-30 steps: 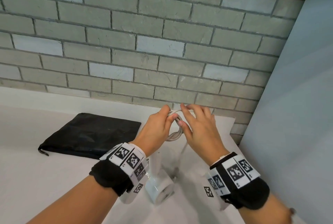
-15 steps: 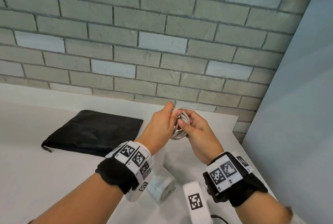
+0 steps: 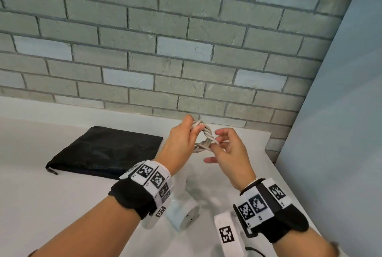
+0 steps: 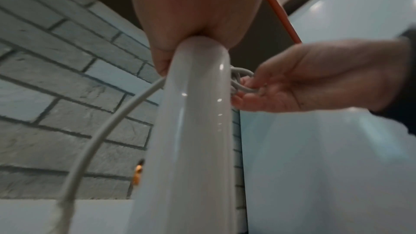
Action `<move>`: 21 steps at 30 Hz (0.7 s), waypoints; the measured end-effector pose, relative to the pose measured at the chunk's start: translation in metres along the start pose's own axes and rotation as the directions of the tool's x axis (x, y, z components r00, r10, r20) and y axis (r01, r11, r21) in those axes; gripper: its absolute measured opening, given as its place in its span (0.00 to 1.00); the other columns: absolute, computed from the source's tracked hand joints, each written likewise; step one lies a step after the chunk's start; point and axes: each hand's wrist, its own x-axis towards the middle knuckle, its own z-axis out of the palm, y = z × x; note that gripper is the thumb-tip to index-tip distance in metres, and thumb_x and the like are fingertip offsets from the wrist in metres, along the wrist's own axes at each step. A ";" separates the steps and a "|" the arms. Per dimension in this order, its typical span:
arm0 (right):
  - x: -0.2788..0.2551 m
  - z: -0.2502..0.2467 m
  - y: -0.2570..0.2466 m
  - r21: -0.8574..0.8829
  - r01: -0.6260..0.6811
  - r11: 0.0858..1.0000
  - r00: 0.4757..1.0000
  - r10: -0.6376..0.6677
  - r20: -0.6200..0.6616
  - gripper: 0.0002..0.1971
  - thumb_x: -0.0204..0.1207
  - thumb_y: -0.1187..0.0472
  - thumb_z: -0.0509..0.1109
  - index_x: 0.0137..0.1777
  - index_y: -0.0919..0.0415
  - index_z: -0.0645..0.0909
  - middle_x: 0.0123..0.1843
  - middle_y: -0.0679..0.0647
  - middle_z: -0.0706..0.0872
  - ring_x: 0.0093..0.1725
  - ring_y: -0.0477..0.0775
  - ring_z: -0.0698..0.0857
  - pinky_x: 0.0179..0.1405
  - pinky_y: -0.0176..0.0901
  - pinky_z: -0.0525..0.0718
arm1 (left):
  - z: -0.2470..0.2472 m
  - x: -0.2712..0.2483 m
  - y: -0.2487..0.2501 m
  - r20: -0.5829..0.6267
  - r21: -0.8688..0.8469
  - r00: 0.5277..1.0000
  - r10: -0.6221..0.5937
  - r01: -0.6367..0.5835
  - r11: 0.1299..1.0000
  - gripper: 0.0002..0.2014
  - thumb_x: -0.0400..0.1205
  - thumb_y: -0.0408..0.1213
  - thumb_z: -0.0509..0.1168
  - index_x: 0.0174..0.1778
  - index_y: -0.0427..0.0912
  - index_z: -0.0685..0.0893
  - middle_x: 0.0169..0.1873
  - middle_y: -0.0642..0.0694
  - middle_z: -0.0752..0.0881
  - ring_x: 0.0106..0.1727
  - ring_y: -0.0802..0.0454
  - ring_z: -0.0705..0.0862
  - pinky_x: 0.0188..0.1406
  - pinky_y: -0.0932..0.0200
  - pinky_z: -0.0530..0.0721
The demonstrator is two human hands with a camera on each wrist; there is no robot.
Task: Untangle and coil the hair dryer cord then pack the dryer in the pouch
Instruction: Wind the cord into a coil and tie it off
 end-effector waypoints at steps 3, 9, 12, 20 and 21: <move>-0.005 -0.006 0.001 -0.006 -0.051 0.999 0.998 0.051 -0.025 0.04 0.76 0.71 0.63 0.41 0.64 0.77 0.40 0.60 0.83 0.40 0.55 0.87 0.35 0.46 0.90 | 0.004 0.001 0.002 -0.031 -0.022 1.000 -0.001 0.000 1.000 0.10 0.84 0.42 0.54 0.42 0.41 0.67 0.25 0.56 0.72 0.24 0.61 0.72 0.23 0.74 0.73; -0.013 -0.021 0.004 0.262 -0.054 0.964 0.979 -0.001 0.203 0.09 0.77 0.60 0.61 0.41 0.62 0.80 0.46 0.53 0.86 0.53 0.50 0.82 0.62 0.46 0.77 | 0.004 0.002 -0.003 -0.072 -0.043 0.996 -0.045 0.042 0.998 0.10 0.85 0.43 0.53 0.42 0.41 0.68 0.25 0.54 0.73 0.25 0.60 0.72 0.22 0.73 0.73; -0.014 -0.023 0.001 0.427 -0.065 0.902 0.987 -0.004 0.159 0.14 0.76 0.55 0.58 0.32 0.61 0.75 0.31 0.49 0.80 0.41 0.50 0.79 0.54 0.44 0.76 | 0.006 0.003 0.001 -0.060 -0.083 0.997 -0.046 0.041 0.996 0.10 0.85 0.43 0.53 0.42 0.40 0.68 0.26 0.53 0.74 0.25 0.58 0.75 0.19 0.74 0.76; -0.017 -0.034 -0.007 0.533 -0.157 0.831 0.974 0.039 0.225 0.10 0.77 0.59 0.57 0.38 0.62 0.75 0.24 0.49 0.75 0.30 0.50 0.81 0.44 0.43 0.87 | 0.001 0.006 -0.001 -0.078 -0.105 0.995 -0.055 0.046 0.993 0.09 0.85 0.43 0.50 0.43 0.41 0.67 0.27 0.53 0.72 0.25 0.59 0.73 0.20 0.77 0.74; -0.015 -0.038 -0.006 0.465 -0.130 0.875 0.983 0.054 0.175 0.09 0.79 0.61 0.57 0.40 0.62 0.76 0.22 0.48 0.71 0.24 0.47 0.76 0.34 0.41 0.84 | 0.000 0.007 -0.002 -0.068 -0.113 0.996 -0.060 0.052 0.992 0.10 0.85 0.44 0.50 0.43 0.42 0.67 0.28 0.52 0.73 0.26 0.59 0.74 0.20 0.77 0.75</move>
